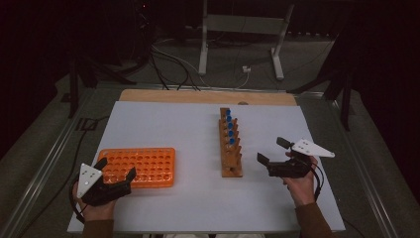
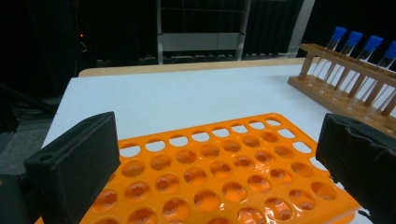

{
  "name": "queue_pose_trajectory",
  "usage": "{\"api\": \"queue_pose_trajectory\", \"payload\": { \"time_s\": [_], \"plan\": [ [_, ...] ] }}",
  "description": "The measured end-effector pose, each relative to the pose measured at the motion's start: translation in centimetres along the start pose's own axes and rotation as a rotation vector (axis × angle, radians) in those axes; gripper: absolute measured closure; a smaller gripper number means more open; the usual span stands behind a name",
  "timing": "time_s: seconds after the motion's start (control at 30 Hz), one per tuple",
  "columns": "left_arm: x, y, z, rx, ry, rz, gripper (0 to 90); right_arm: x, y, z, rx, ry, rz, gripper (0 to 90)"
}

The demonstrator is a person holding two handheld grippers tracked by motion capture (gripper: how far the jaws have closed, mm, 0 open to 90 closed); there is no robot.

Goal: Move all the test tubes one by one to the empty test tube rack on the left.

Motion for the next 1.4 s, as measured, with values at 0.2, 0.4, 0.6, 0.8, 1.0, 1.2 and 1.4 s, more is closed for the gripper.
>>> {"api": "queue_pose_trajectory", "payload": {
  "time_s": [0.2,0.4,0.6,0.8,1.0,1.2,1.4],
  "plan": [
    [0.1,0.0,0.0,-0.005,0.006,0.005,0.8,-1.0,2.3,1.1,-0.025,-0.029,0.033,0.9],
    [-0.2,0.1,-0.1,-0.017,-0.001,0.038,0.8,-2.0,4.8,1.1,-0.099,-0.045,0.072,7.3],
    [-0.1,0.2,-0.2,-0.018,-0.002,0.036,0.8,-3.0,7.2,0.6,-0.144,-0.069,0.064,25.0],
    [-0.1,0.3,-0.3,-0.023,0.003,0.032,0.8,-3.9,8.5,0.3,-0.162,-0.117,0.082,53.1],
    [-0.2,0.3,-0.3,-0.023,-0.001,0.031,0.8,-3.9,10.0,-0.1,-0.184,-0.129,0.062,72.4],
    [-0.2,0.2,-0.2,-0.017,0.0,0.034,0.8,-4.1,10.4,0.0,-0.196,-0.146,0.047,74.5],
    [0.3,0.5,-0.4,-0.046,0.024,0.02,0.8,-3.9,10.7,0.0,-0.21,-0.136,0.035,74.5]
  ]
}}
Point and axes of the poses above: each handheld gripper's, and its own axes: y roughly forward along the jaws, z roughly out of its top, x roughly to its right, the point moved 3 cm from there along y, roughly forward along the jaws, and after that the axes turned 9 degrees about -y, right-handed, at the moved point
